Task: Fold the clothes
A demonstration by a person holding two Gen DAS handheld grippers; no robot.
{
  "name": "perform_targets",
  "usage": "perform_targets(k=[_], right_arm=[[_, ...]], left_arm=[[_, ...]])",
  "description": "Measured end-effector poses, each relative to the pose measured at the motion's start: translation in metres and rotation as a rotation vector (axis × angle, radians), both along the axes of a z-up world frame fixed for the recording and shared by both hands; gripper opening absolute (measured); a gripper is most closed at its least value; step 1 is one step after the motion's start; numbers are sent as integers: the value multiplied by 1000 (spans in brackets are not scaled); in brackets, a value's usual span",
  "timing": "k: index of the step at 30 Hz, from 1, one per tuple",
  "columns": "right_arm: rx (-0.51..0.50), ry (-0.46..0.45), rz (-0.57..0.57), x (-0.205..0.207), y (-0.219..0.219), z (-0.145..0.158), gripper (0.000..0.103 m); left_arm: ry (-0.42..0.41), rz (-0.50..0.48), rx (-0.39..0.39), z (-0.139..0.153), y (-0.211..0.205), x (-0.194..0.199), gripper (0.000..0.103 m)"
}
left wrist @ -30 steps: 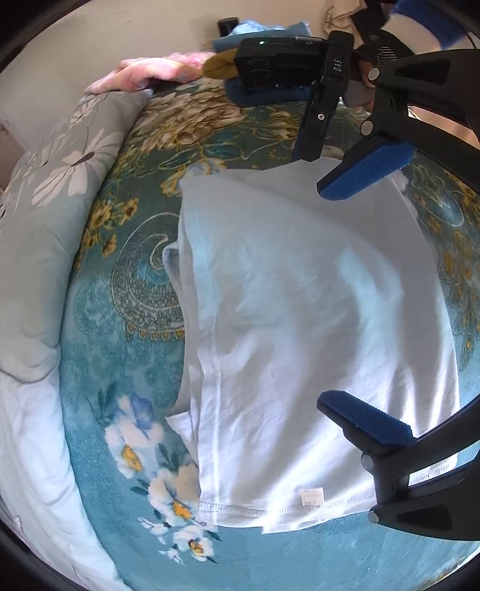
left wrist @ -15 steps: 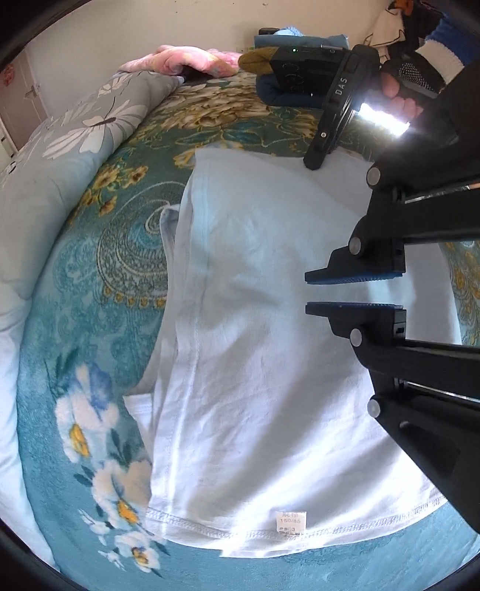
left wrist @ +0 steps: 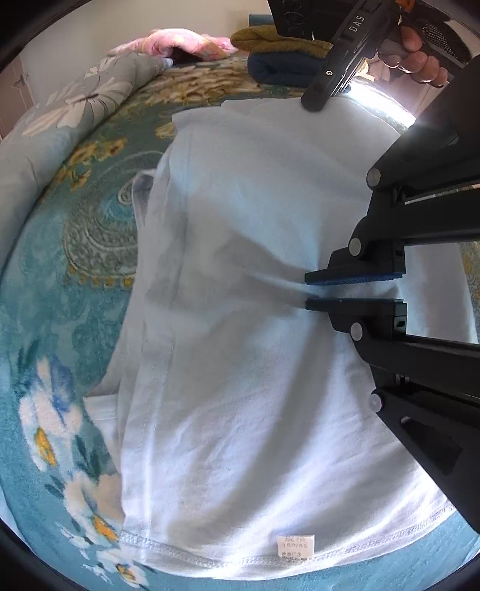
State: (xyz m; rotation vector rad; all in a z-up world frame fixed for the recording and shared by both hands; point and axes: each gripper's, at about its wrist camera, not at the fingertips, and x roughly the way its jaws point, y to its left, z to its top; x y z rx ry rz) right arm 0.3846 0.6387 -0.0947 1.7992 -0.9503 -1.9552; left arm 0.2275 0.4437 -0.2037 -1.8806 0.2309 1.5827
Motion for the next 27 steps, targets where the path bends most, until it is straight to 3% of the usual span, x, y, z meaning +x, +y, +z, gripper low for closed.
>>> perform_targets(k=[7, 9, 17, 27], right_arm=[[139, 45, 24, 1, -36, 48, 8], [164, 54, 29, 4, -32, 59, 8], [277, 82, 109, -2, -112, 97, 8], [360, 26, 239, -19, -241, 73, 8]], left_arm=[[7, 91, 125, 47, -52, -13, 8], [16, 118, 147, 61, -81, -19, 8], [59, 202, 159, 96, -208, -64, 9], [28, 411, 171, 88, -325, -94, 10]])
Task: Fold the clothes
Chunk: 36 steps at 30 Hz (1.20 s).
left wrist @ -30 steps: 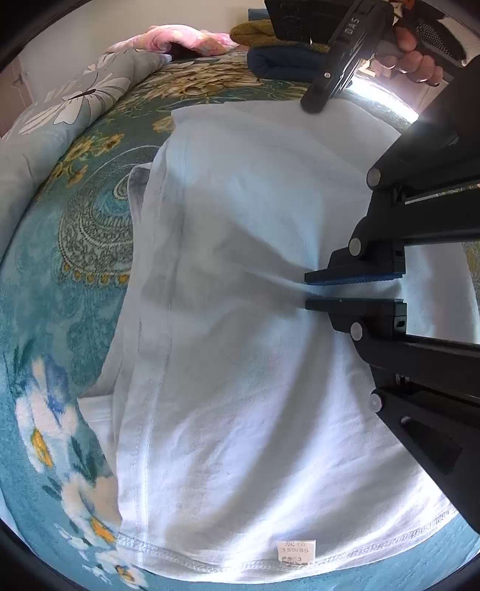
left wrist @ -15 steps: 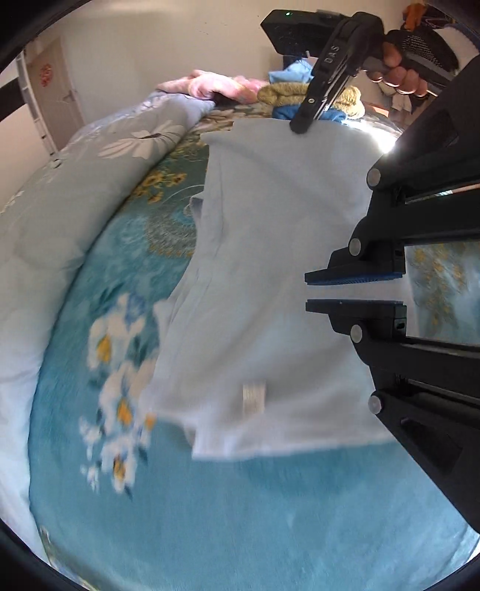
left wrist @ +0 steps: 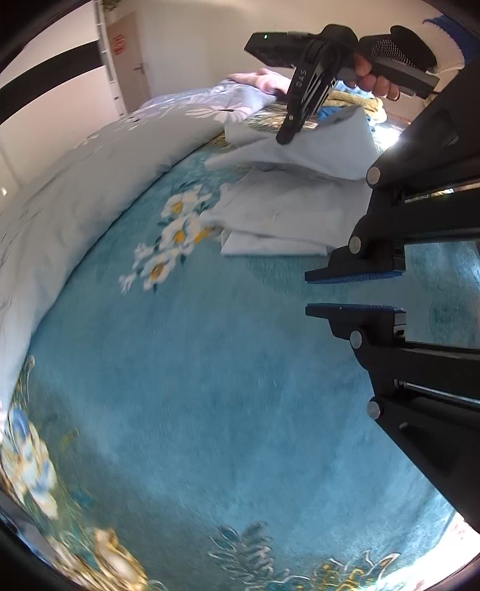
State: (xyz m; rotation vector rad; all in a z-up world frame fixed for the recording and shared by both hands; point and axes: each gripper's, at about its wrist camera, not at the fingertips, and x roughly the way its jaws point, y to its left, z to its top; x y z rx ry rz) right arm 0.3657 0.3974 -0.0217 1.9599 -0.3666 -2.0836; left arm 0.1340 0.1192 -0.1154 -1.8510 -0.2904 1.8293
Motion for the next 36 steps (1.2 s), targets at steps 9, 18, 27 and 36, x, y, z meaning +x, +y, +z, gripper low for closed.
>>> perform_targets(k=[9, 18, 27, 36], right_arm=[[119, -72, 97, 7, -91, -43, 8], [111, -87, 145, 21, -110, -54, 12], [5, 11, 65, 32, -63, 2, 12], [64, -65, -104, 70, 32, 1, 13]], left_arm=[[-71, 70, 15, -27, -41, -1, 12], [-83, 27, 54, -31, -32, -5, 21], [-79, -206, 180, -26, 55, 8, 43], [-117, -477, 127, -62, 146, 49, 44]])
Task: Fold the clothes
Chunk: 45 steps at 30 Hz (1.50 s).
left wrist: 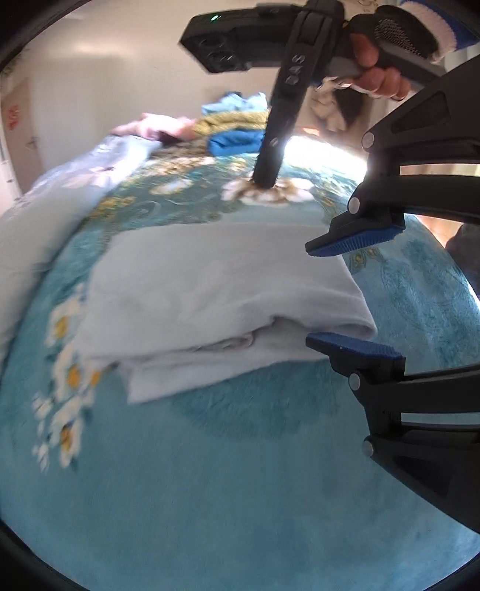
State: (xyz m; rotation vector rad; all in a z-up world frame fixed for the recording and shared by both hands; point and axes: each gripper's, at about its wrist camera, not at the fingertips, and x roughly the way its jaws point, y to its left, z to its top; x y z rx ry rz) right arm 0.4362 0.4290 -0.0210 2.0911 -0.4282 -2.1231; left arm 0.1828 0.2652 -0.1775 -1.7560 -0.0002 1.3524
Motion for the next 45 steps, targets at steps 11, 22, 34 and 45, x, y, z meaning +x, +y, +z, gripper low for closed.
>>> perform_targets(k=[11, 22, 34, 45], right_arm=[[-33, -72, -123, 44, 47, -26, 15], [-74, -51, -104, 46, 58, -40, 28], [-123, -48, -139, 59, 77, -54, 61], [-167, -87, -190, 76, 68, -85, 68]], left_arm=[[-23, 64, -54, -16, -11, 16, 22], [18, 65, -80, -12, -22, 20, 21], [156, 156, -105, 4, -7, -43, 66], [164, -1, -133, -25, 55, -95, 70]])
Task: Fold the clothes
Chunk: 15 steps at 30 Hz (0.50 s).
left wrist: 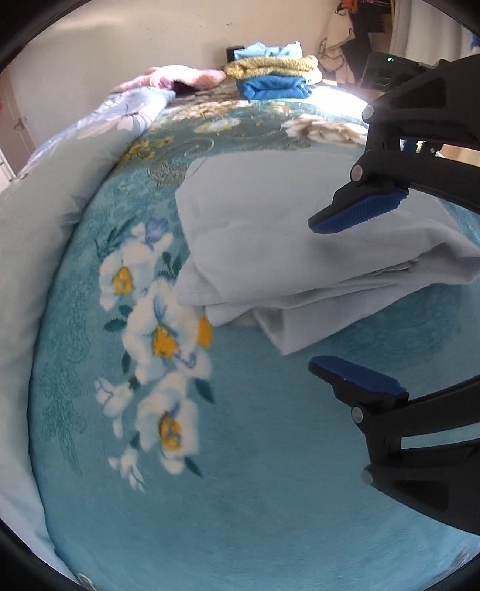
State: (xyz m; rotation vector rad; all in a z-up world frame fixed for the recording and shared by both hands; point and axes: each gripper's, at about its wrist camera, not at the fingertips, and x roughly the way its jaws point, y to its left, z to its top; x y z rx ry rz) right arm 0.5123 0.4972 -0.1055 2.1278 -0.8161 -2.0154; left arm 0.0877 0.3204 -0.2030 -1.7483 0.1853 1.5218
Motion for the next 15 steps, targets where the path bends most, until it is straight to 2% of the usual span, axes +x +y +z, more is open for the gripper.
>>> perform_targets(k=[4, 7, 9, 12, 13, 14, 15], right_arm=[[-27, 10, -6, -1, -3, -2, 67], [-31, 10, -11, -2, -3, 0, 61], [-43, -1, -16, -2, -1, -2, 42], [-55, -11, -10, -2, 0, -2, 24], [-58, -11, -3, -2, 0, -1, 21], [-60, -11, 4, -3, 0, 0, 18], [-60, -10, 12, -5, -2, 2, 16]], left_arm=[[-41, -3, -5, -10, 9, -4, 70], [-59, 1, 5, -14, 12, -4, 70], [-82, 24, 21, -17, 12, -5, 70], [-99, 57, 38, -19, 13, -4, 69], [-97, 65, 39, -20, 14, -3, 66], [-94, 73, 40, -21, 15, -3, 55], [-98, 82, 45, -22, 16, -2, 48]])
